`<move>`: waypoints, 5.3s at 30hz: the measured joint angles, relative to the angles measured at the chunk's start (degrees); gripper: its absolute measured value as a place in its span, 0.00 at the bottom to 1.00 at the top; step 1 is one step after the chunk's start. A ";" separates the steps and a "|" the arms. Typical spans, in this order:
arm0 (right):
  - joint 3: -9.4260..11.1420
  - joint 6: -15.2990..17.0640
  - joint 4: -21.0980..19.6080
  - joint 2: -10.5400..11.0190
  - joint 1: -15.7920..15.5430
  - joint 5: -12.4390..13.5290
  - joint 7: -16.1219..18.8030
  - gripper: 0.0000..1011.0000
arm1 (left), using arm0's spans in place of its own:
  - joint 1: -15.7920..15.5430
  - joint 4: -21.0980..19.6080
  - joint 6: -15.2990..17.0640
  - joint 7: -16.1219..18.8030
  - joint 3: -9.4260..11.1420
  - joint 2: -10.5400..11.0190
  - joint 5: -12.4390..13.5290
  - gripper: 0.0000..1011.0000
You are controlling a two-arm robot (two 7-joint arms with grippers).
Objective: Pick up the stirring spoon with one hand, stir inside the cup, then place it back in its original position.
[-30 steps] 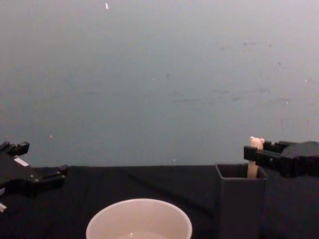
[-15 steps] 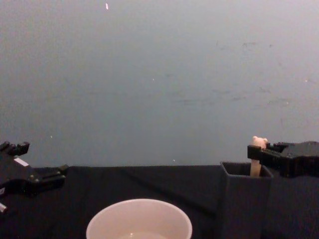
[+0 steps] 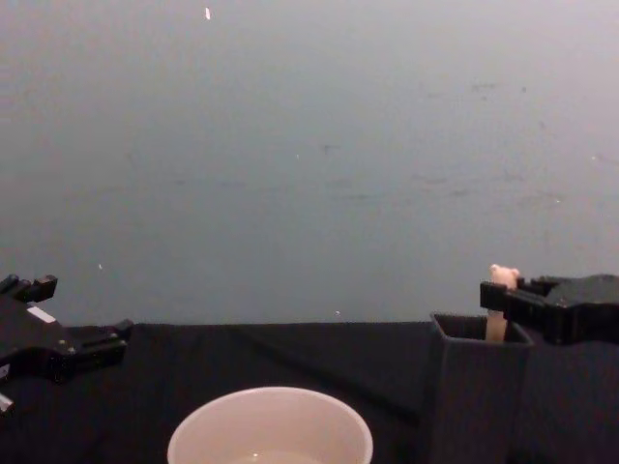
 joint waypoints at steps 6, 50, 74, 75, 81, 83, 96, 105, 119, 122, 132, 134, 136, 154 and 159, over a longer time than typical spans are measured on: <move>0.31 0.65 -0.62 0.07 -0.08 0.95 0.37 0.21 | 0.00 0.00 0.00 0.00 0.00 0.00 0.00 0.99; 4.00 5.74 -10.62 2.64 1.24 15.79 -3.48 0.21 | 0.00 0.00 0.00 0.00 0.00 0.00 0.00 0.99; -5.23 6.40 -10.08 1.89 5.45 17.89 0.96 0.21 | 0.00 0.00 0.00 0.00 0.00 0.00 0.00 0.99; -5.87 6.23 -10.08 1.97 5.46 17.81 1.26 0.21 | 0.00 0.00 0.00 0.00 0.00 0.00 0.00 0.99; -8.36 4.83 -9.92 2.36 5.31 16.07 2.43 0.21 | 0.00 0.00 0.00 0.00 0.00 0.00 0.00 0.99; -9.69 3.92 -9.71 2.55 5.04 14.39 2.97 0.21 | 0.00 0.00 0.00 0.00 0.00 0.00 0.00 0.99; -12.51 0.22 -9.10 1.81 3.56 8.90 4.37 0.21 | 0.00 0.00 0.00 0.00 0.00 0.00 0.00 0.99; -13.46 -1.10 -8.17 0.19 3.15 6.12 5.13 0.21 | 0.00 0.00 0.00 0.00 0.00 0.00 0.00 0.99; -15.07 -2.30 -5.83 -3.39 4.00 1.74 5.41 0.21 | 0.00 0.00 0.00 0.00 0.00 0.00 0.00 0.99; -15.37 -2.39 -4.64 -4.48 4.35 0.69 5.09 0.21 | 0.00 0.00 0.00 0.00 0.00 0.00 0.00 0.99; -14.99 -3.36 1.16 -8.65 6.49 -2.24 3.38 0.21 | 0.00 0.00 0.00 0.00 0.00 0.00 0.00 0.99; -14.76 -3.54 2.17 -9.33 6.92 -2.69 3.07 0.21 | 0.00 0.00 0.00 0.00 0.00 0.00 0.00 0.99; -14.35 -3.74 3.39 -10.15 7.52 -3.26 2.60 0.21 | 0.00 0.00 0.00 0.00 0.00 0.00 0.00 0.99; -9.81 -2.30 1.90 -8.21 5.60 -3.36 2.56 0.21 | 0.00 0.00 0.00 0.00 0.00 0.00 0.00 0.99; -9.14 -1.40 -1.08 -6.25 3.61 -2.15 3.49 0.21 | 0.00 0.00 0.00 0.00 0.00 0.00 0.00 0.99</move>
